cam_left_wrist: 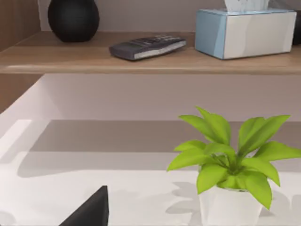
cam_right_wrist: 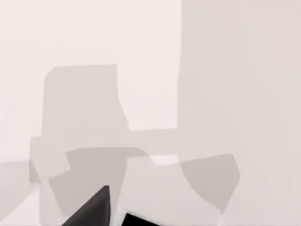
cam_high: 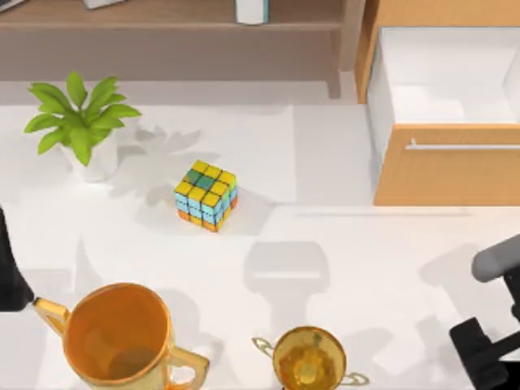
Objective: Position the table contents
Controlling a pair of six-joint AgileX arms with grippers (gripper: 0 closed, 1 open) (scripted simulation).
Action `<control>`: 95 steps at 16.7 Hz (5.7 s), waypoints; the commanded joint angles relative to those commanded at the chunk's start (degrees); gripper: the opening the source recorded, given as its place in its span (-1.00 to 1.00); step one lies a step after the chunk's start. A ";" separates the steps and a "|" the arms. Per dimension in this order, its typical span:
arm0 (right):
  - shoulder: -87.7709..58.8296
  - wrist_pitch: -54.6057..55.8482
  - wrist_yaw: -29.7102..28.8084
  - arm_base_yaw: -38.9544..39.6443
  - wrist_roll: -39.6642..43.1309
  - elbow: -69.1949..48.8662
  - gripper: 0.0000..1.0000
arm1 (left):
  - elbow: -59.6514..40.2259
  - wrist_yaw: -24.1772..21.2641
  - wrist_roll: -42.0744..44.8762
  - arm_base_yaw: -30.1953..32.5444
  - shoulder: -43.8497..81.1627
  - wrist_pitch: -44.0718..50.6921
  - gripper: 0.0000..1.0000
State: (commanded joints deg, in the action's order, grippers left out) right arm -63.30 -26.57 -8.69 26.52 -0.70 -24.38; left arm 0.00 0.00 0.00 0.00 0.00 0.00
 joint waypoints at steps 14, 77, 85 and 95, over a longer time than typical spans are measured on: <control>-29.61 86.19 -11.83 0.94 62.14 9.48 1.00 | 0.00 0.00 0.00 0.00 0.00 0.00 1.00; -55.47 112.88 -6.88 -12.81 89.71 -7.51 -1.00 | 0.00 0.00 0.00 0.00 0.00 0.00 1.00; -59.55 106.86 -5.26 -14.43 89.61 -17.60 -1.00 | 0.00 0.00 0.00 0.00 0.00 0.00 1.00; -62.35 102.56 -4.34 -15.48 89.38 -24.41 -1.00 | 0.00 0.00 0.00 0.00 0.00 0.00 1.00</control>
State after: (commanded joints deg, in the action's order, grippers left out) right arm -125.65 75.99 -13.04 11.04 88.68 -48.79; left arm 0.00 0.00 0.00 0.00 0.00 0.00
